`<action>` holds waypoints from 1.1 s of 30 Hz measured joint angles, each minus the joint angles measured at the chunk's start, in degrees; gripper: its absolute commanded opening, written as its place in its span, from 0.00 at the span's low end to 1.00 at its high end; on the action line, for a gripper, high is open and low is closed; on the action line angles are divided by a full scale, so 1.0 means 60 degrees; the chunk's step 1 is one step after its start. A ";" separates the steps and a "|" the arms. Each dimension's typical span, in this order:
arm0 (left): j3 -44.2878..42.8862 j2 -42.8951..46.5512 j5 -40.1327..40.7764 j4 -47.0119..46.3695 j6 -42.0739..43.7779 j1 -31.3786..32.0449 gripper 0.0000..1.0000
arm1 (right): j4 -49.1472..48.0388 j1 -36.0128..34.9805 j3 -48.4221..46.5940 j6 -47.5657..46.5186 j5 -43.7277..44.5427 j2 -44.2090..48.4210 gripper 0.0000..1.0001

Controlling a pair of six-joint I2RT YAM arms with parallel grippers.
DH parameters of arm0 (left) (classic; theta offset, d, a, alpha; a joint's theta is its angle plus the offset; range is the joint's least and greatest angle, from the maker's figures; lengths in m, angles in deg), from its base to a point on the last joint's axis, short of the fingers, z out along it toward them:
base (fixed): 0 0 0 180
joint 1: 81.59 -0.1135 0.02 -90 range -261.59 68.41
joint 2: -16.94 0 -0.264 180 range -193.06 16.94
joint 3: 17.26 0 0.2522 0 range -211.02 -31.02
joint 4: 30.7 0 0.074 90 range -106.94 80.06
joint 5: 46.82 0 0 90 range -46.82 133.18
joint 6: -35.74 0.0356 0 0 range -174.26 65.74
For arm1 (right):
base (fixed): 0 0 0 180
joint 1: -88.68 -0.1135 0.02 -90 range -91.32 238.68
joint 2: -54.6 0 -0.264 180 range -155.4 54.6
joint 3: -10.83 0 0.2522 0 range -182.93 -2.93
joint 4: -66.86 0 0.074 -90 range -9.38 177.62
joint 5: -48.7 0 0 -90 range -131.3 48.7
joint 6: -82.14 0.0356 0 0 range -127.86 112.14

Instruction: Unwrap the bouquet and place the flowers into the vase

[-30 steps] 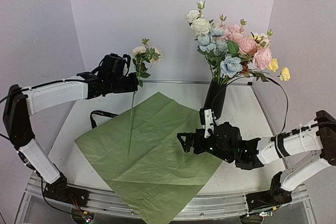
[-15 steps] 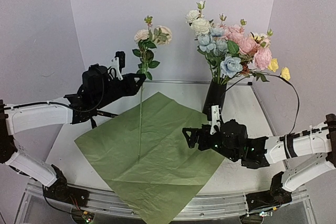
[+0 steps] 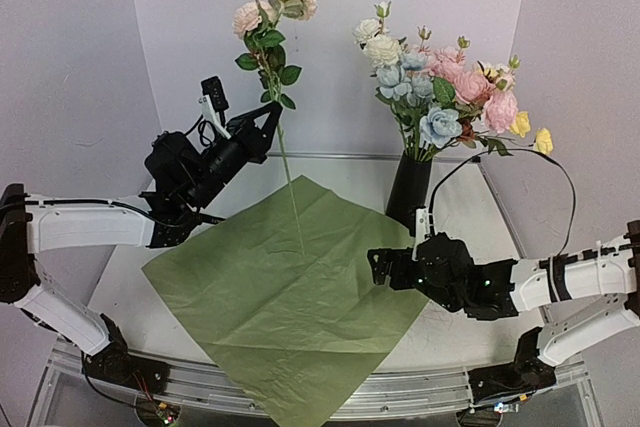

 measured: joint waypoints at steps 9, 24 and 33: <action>-0.1149 -0.2853 -0.0138 -0.3451 0.0723 -0.0007 0.00 | 0.0325 0.0102 0.0266 0.0287 0.0170 0.0807 0.98; -0.4714 -0.6129 -0.1129 -0.3775 0.0652 0.0000 0.00 | 0.1033 0.0208 0.0111 -0.1805 -0.0450 0.2198 0.80; -0.3174 -0.4967 -0.1122 -0.3778 -0.0387 0.0000 0.00 | 0.0759 0.0208 -0.2145 -0.4428 -0.1782 0.1050 0.81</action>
